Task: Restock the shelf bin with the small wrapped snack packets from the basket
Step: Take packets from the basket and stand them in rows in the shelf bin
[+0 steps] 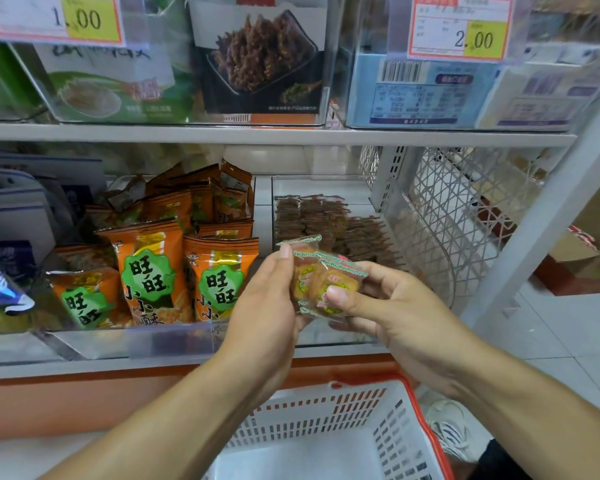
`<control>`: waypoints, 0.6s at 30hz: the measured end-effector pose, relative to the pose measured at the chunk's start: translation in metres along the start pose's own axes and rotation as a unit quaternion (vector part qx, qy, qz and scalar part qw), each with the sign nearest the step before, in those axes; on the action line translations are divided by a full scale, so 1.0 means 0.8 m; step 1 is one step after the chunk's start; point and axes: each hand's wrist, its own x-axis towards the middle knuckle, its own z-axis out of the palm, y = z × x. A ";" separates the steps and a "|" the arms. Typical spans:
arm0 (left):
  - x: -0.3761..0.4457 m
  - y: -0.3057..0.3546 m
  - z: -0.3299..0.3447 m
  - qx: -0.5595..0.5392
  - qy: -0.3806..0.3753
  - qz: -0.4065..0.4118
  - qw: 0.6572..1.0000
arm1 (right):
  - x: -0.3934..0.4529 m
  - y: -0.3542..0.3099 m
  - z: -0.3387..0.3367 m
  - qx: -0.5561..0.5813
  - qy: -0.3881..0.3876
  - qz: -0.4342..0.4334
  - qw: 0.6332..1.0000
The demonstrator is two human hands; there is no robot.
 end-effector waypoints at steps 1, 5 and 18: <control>0.000 0.000 0.000 0.012 -0.003 0.009 1.000 | 0.001 0.000 0.000 0.020 -0.004 0.003 1.000; -0.001 0.000 0.001 0.068 -0.022 0.030 0.997 | -0.001 -0.005 -0.001 0.041 -0.029 0.004 0.999; 0.000 0.015 -0.006 -0.053 0.011 -0.020 0.998 | -0.005 -0.014 0.007 0.126 0.007 -0.018 0.992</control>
